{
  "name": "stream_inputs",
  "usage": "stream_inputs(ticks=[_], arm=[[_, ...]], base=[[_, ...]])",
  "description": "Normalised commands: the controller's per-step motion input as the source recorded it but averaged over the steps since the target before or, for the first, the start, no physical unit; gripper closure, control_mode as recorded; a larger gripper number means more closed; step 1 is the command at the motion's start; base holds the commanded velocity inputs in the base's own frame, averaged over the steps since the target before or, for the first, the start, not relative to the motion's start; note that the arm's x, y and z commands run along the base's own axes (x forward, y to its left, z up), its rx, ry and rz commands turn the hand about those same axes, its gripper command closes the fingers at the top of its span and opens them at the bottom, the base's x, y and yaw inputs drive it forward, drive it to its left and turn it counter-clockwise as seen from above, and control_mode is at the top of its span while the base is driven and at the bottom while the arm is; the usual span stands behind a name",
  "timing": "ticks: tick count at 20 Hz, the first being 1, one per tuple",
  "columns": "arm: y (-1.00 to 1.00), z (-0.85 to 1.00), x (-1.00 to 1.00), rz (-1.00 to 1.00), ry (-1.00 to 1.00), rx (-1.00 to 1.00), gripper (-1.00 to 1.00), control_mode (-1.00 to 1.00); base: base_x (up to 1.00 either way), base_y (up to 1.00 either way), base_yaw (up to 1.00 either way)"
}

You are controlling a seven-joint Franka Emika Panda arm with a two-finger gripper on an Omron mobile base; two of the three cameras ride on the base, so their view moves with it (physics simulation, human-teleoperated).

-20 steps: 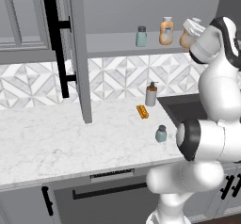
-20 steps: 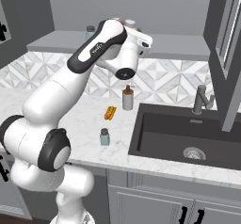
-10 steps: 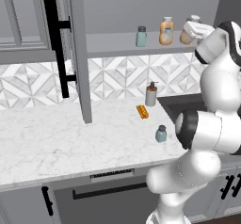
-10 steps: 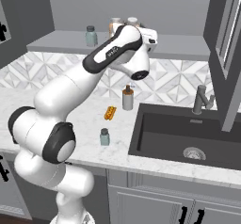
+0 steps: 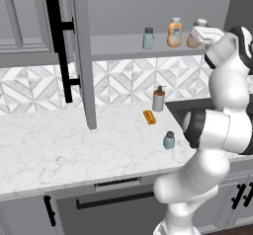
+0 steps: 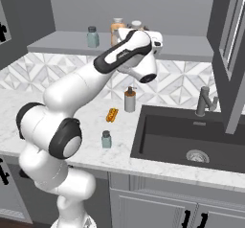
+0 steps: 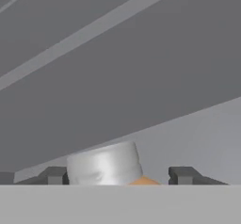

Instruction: Put the shaker and condiment bottle from the counter next to their counterparts in the cabinet.

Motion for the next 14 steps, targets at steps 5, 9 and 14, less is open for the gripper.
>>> stream_inputs(ticks=[5,9,14], arm=[[0.0,0.0,0.31,0.0,0.0,0.0,1.0,-1.0],[0.0,-0.01,0.31,0.0,0.01,0.0,1.0,-1.0],[0.0,-0.11,0.31,0.0,0.03,0.0,1.0,-1.0]], base=[[0.0,0.0,0.0],[0.0,0.0,0.0],[0.0,0.0,0.0]])
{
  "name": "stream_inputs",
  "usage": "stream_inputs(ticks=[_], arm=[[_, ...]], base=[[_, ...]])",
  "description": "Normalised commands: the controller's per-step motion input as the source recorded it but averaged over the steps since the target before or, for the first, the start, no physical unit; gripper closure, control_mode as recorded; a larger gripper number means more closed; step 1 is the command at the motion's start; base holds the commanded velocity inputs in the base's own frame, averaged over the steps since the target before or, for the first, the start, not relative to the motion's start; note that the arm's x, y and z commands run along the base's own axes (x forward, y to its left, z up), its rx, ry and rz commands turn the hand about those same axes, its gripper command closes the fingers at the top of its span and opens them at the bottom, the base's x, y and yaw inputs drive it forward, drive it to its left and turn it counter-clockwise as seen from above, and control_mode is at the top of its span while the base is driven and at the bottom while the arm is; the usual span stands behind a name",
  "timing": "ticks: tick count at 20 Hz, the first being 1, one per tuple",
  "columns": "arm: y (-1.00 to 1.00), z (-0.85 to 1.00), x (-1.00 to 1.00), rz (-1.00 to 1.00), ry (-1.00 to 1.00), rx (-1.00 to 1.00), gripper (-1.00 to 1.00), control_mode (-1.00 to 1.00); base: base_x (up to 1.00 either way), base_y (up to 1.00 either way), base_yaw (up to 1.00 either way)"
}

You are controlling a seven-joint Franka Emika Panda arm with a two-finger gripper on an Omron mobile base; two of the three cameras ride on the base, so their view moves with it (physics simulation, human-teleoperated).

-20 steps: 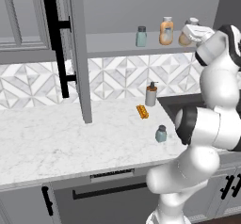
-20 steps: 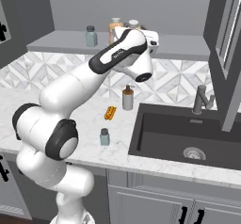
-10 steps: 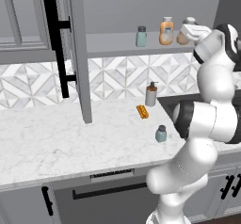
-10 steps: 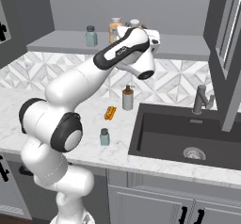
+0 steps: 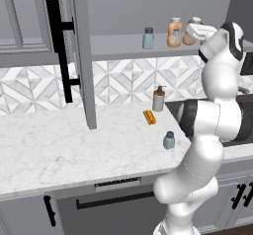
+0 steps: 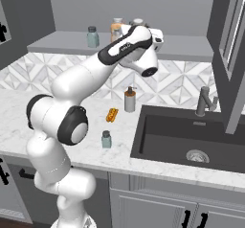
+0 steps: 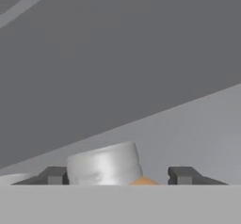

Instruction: Put the shaker and condiment bottle from the counter next to their counterparts in the cabinet.

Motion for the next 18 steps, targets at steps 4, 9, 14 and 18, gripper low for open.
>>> stream_inputs(ticks=[4,9,14,18], arm=[[0.0,-0.16,0.19,0.0,0.05,0.0,-1.0,-1.0],[0.0,-0.05,0.02,0.0,0.02,0.0,-1.0,-1.0],[0.0,-0.02,0.03,0.0,0.0,0.0,-1.0,-1.0],[0.0,-0.05,0.12,0.0,0.0,0.0,-1.0,-1.0]], base=[[0.0,0.0,0.0],[0.0,0.0,0.0],[0.0,0.0,0.0],[0.0,0.0,0.0]])
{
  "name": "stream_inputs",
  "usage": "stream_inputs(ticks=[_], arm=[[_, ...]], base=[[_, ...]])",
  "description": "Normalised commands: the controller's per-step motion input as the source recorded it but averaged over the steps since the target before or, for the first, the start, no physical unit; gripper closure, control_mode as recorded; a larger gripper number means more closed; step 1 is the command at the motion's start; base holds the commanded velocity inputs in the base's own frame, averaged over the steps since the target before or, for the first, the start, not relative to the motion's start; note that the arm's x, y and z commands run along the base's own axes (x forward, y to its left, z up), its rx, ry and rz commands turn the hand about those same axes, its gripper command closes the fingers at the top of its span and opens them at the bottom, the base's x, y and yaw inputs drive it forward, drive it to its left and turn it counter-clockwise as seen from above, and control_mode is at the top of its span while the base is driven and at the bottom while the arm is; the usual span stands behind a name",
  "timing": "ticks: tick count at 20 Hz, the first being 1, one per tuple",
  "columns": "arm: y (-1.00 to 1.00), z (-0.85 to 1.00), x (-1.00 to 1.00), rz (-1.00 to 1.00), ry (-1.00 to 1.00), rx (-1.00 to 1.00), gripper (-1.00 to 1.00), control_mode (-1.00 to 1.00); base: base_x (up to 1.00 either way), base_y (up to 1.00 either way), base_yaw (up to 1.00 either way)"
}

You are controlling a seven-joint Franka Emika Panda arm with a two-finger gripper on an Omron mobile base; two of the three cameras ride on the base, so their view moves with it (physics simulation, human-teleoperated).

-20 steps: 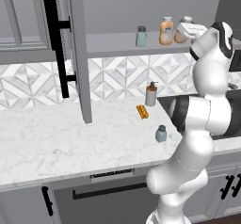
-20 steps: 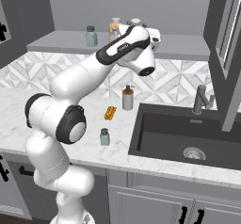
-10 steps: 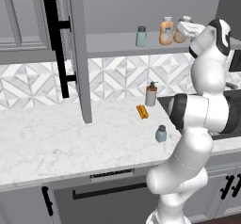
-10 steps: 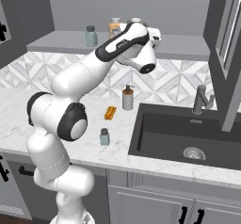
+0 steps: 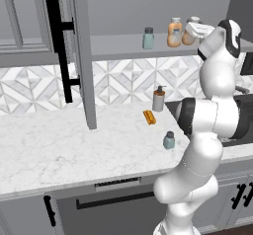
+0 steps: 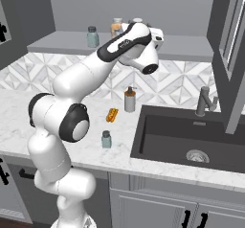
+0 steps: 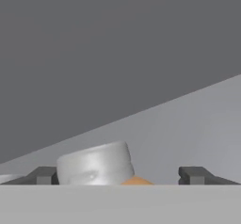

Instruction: Put the shaker and condiment bottle from the counter next to their counterparts in the cabinet.

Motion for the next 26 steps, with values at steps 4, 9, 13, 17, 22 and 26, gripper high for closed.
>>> stream_inputs(ticks=[4,9,13,17,22,26], arm=[[0.0,0.0,0.0,0.0,0.0,0.0,-1.0,-1.0],[0.0,0.0,0.04,0.01,0.0,0.0,-1.0,-1.0],[0.0,0.0,0.16,0.03,-0.02,0.0,-1.0,-1.0],[0.0,0.0,0.0,0.03,-0.05,0.0,-1.0,-1.0],[-0.12,0.21,-0.4,0.05,-0.02,0.0,-1.0,-1.0],[-0.19,0.3,-0.94,0.07,-0.05,0.0,-1.0,-1.0]], base=[[0.0,0.0,0.0],[0.0,0.0,0.0],[0.0,0.0,0.0],[0.0,0.0,0.0],[0.0,0.0,0.0],[0.0,0.0,0.0]])
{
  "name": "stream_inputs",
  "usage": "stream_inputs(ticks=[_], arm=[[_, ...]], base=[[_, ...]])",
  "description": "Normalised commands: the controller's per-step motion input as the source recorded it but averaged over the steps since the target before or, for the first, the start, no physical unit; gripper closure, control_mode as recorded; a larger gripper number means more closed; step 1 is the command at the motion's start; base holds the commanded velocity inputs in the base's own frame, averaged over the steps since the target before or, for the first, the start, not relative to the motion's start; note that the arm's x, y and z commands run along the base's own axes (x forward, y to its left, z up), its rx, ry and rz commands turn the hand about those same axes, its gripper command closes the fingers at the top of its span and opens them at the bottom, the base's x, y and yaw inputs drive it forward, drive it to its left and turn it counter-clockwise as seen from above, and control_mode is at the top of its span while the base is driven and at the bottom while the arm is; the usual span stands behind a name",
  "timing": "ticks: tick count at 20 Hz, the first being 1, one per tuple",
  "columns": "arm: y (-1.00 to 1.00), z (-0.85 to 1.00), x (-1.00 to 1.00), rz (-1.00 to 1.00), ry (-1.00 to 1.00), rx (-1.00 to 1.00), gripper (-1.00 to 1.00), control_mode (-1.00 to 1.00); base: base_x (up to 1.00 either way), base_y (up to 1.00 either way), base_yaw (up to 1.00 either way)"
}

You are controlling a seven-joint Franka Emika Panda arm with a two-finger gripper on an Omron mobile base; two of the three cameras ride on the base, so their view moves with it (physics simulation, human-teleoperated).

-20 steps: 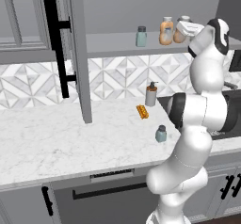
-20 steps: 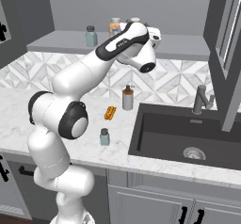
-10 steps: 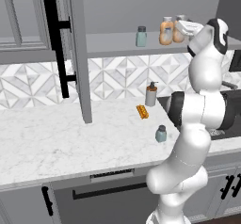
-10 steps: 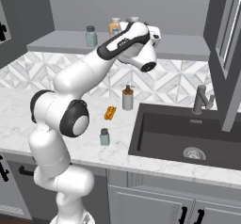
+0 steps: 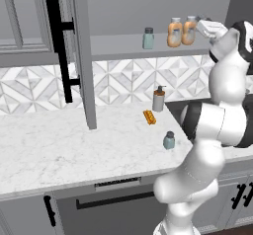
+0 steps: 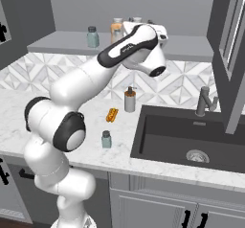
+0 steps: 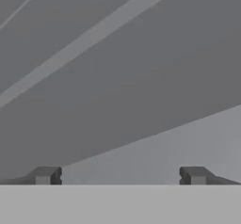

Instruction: Put the shaker and condiment bottle from the counter next to their counterparts in the cabinet.

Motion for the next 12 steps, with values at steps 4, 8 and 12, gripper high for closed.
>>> stream_inputs(ticks=[4,8,12], arm=[[-0.05,0.03,-1.0,0.07,-0.01,0.0,-1.0,-1.0],[0.0,-0.34,-1.0,0.07,0.0,0.0,-1.0,-1.0],[0.07,-0.67,-1.0,0.06,0.0,0.0,-1.0,-1.0]], base=[[0.0,0.0,0.0],[0.0,0.0,0.0],[0.0,0.0,0.0]])
